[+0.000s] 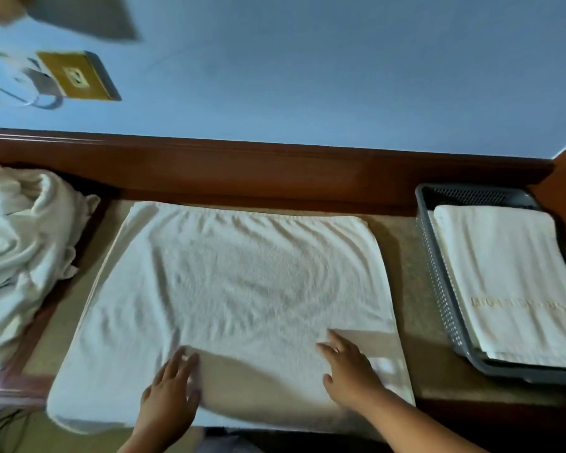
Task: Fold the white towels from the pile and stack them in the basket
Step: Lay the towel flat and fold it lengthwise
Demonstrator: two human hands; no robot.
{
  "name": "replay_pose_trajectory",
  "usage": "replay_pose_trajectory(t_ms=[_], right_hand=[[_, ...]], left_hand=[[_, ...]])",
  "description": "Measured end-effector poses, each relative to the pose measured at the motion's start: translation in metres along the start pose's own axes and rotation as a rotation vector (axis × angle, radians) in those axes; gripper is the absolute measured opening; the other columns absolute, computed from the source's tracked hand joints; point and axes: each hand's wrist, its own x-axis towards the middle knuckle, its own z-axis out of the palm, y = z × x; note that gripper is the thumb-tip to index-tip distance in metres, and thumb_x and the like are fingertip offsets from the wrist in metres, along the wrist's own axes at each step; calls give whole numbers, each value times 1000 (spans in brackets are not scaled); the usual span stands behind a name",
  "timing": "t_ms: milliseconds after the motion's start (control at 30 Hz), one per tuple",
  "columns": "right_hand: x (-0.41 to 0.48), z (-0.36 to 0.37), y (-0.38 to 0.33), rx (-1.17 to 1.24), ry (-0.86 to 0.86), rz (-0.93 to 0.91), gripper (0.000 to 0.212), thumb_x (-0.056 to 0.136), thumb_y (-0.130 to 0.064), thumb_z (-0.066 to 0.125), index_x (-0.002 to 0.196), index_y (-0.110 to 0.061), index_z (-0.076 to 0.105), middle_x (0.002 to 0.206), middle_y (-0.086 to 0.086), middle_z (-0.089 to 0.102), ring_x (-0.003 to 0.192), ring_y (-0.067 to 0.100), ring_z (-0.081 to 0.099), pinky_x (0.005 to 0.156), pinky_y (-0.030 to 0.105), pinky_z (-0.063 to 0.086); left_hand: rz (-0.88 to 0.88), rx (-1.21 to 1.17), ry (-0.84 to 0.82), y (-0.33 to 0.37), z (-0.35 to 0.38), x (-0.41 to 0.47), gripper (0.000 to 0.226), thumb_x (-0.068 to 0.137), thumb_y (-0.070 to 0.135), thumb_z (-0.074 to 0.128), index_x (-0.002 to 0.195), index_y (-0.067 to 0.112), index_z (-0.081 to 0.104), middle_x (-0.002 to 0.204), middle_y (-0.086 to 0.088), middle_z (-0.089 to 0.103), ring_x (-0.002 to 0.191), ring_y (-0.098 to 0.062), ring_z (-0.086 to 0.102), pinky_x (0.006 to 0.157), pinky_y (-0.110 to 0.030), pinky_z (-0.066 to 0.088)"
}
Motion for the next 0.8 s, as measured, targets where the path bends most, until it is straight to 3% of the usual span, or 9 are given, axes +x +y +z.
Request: replay_pose_trajectory(t_ms=[200,333,467,600,700,800], right_hand=[[25,16,-92,-11,-18,-29,63,100,-32,49,157,-28,24,168,-3,-7,154,21,4,119,39,28],[41,32,-170,-58,-118,-102,64,98,-36,50,157,-27,26,167,0,-11,154,22,1,121,40,23],[59,44,-240,-104,-160,-167,64,96,-37,52,156,-28,30,168,1,-8,154,21,1,122,38,20],[79,50,-297,-105,-170,-249,58,99,-25,48,155,-26,32,168,1,1,154,20,6,123,35,18],[96,55,-335,-78,-187,-282,60,99,-18,46,156,-26,29,166,1,13,152,21,13,121,33,20],[119,55,-364,-141,-127,-382,65,96,-13,46,156,-28,28,152,9,37,137,31,40,110,38,36]], left_hand=[[-85,-7,-16,-76,-32,-3,64,98,41,48,156,40,22,167,13,3,151,-17,19,114,-41,33],[-211,-73,16,-134,-53,12,67,95,40,52,155,37,23,168,10,3,150,-20,19,113,-45,35],[-309,-132,124,-176,-54,27,84,92,59,55,159,27,16,168,3,5,151,-26,15,116,-48,32],[-409,-167,153,-196,-59,37,104,83,76,56,158,16,16,161,-12,20,144,-38,24,114,-49,29],[-420,-253,205,-209,-64,49,87,84,69,61,146,15,36,145,-14,39,129,-38,38,107,-49,34],[-372,-253,148,-215,-74,62,56,90,59,60,127,18,54,135,-9,45,124,-34,40,103,-47,35]])
